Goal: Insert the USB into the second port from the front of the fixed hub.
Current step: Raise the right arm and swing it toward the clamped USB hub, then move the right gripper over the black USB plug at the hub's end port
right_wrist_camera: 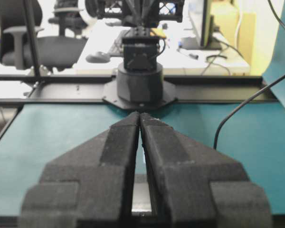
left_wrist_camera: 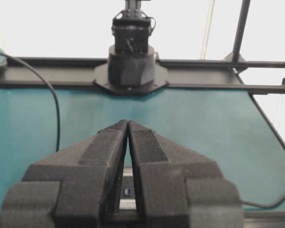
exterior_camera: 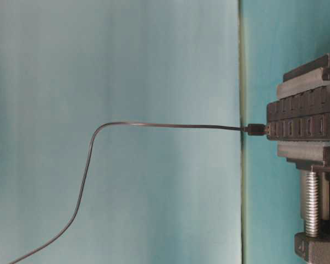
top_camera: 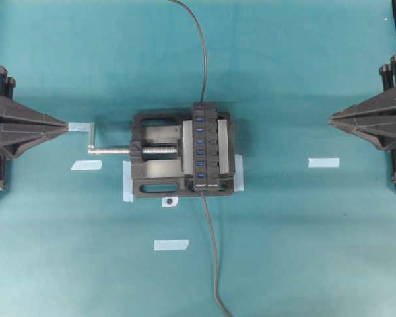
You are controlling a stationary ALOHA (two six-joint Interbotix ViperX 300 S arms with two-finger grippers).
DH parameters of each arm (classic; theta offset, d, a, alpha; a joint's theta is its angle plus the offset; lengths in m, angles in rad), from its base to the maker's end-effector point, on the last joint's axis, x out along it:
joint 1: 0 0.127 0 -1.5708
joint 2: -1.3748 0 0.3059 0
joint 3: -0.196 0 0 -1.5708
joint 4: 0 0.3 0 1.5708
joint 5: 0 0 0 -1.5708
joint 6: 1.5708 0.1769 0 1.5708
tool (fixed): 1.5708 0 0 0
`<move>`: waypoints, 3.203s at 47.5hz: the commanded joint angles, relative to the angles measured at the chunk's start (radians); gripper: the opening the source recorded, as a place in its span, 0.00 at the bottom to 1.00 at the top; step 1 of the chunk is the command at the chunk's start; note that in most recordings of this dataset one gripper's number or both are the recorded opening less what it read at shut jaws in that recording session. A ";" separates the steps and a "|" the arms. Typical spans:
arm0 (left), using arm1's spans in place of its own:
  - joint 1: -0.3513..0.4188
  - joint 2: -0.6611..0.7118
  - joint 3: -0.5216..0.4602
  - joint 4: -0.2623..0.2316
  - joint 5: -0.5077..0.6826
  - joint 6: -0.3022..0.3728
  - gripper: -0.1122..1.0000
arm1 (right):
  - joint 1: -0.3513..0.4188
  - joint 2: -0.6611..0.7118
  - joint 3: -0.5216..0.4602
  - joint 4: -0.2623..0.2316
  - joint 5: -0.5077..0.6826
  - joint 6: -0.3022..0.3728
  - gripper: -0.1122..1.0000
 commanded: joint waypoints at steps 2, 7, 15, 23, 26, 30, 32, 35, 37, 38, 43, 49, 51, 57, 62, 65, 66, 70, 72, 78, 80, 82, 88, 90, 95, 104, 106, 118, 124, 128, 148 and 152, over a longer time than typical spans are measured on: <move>-0.014 0.026 -0.003 0.008 -0.006 0.002 0.22 | -0.009 0.018 -0.006 0.011 -0.002 0.000 0.25; -0.018 0.052 -0.006 0.008 -0.006 0.000 0.10 | -0.014 0.035 -0.006 0.037 0.029 0.011 0.18; -0.018 0.081 -0.015 0.008 0.014 0.000 0.10 | -0.014 0.057 -0.020 0.038 0.052 0.043 0.12; -0.018 0.083 -0.032 0.008 0.074 0.000 0.10 | -0.014 0.069 -0.026 0.038 0.074 0.060 0.12; -0.018 0.083 -0.041 0.008 0.117 0.000 0.10 | -0.014 0.075 -0.032 0.038 0.094 0.063 0.12; -0.018 0.083 -0.051 0.009 0.164 0.000 0.10 | -0.014 0.091 -0.054 0.038 0.143 0.077 0.12; -0.018 0.084 -0.055 0.008 0.181 0.000 0.10 | -0.015 0.100 -0.066 0.037 0.170 0.083 0.12; -0.018 0.084 -0.061 0.008 0.204 0.000 0.10 | -0.018 0.118 -0.081 0.038 0.210 0.087 0.12; -0.020 0.084 -0.061 0.008 0.216 0.002 0.10 | -0.021 0.130 -0.092 0.038 0.236 0.089 0.12; -0.018 0.083 -0.060 0.008 0.222 0.000 0.10 | -0.023 0.138 -0.098 0.038 0.249 0.091 0.12; -0.017 0.083 -0.060 0.008 0.247 -0.002 0.10 | -0.044 0.178 -0.123 0.038 0.304 0.092 0.12; -0.012 0.084 -0.063 0.008 0.262 0.000 0.10 | -0.069 0.232 -0.155 0.038 0.347 0.092 0.12; -0.012 0.086 -0.064 0.008 0.273 -0.002 0.10 | -0.077 0.249 -0.167 0.038 0.359 0.091 0.12; -0.011 0.095 -0.069 0.008 0.313 -0.009 0.10 | -0.100 0.299 -0.198 0.037 0.405 0.089 0.12; -0.011 0.098 -0.069 0.008 0.330 -0.017 0.10 | -0.107 0.344 -0.212 0.035 0.439 0.089 0.12; -0.008 0.098 -0.067 0.008 0.331 -0.020 0.10 | -0.107 0.365 -0.219 0.035 0.449 0.089 0.12; -0.008 0.100 -0.067 0.008 0.333 -0.020 0.10 | -0.107 0.371 -0.221 0.035 0.451 0.089 0.12; -0.005 0.101 -0.069 0.008 0.350 -0.021 0.10 | -0.107 0.399 -0.232 0.035 0.454 0.089 0.12; -0.003 0.104 -0.072 0.008 0.365 -0.023 0.10 | -0.110 0.411 -0.239 0.035 0.454 0.089 0.12; 0.005 0.121 -0.081 0.008 0.410 -0.023 0.10 | -0.123 0.449 -0.259 0.034 0.454 0.089 0.12; 0.008 0.129 -0.083 0.008 0.417 -0.023 0.10 | -0.132 0.460 -0.265 0.034 0.456 0.089 0.12; 0.011 0.138 -0.087 0.008 0.419 -0.023 0.10 | -0.141 0.472 -0.270 0.034 0.456 0.089 0.12; 0.015 0.172 -0.098 0.008 0.420 -0.023 0.10 | -0.160 0.505 -0.282 0.031 0.460 0.087 0.12; 0.015 0.183 -0.103 0.008 0.420 -0.023 0.10 | -0.163 0.515 -0.287 0.029 0.463 0.086 0.12; 0.015 0.210 -0.107 0.008 0.420 -0.023 0.10 | -0.170 0.543 -0.305 0.009 0.485 0.083 0.12; 0.015 0.224 -0.110 0.008 0.420 -0.023 0.10 | -0.183 0.595 -0.337 -0.012 0.512 0.078 0.12; 0.015 0.222 -0.110 0.008 0.420 -0.023 0.10 | -0.186 0.606 -0.345 -0.012 0.514 0.075 0.12; 0.015 0.224 -0.110 0.009 0.420 -0.023 0.10 | -0.199 0.684 -0.388 -0.014 0.514 0.032 0.12; 0.015 0.224 -0.110 0.008 0.420 -0.023 0.10 | -0.207 0.726 -0.413 -0.014 0.509 0.006 0.12; 0.015 0.224 -0.110 0.008 0.420 -0.023 0.10 | -0.210 0.756 -0.433 -0.014 0.508 -0.014 0.12; 0.015 0.232 -0.110 0.008 0.446 -0.023 0.10 | -0.238 0.879 -0.526 -0.014 0.489 -0.078 0.12; 0.015 0.233 -0.110 0.008 0.446 -0.023 0.10 | -0.241 0.896 -0.541 -0.014 0.486 -0.083 0.12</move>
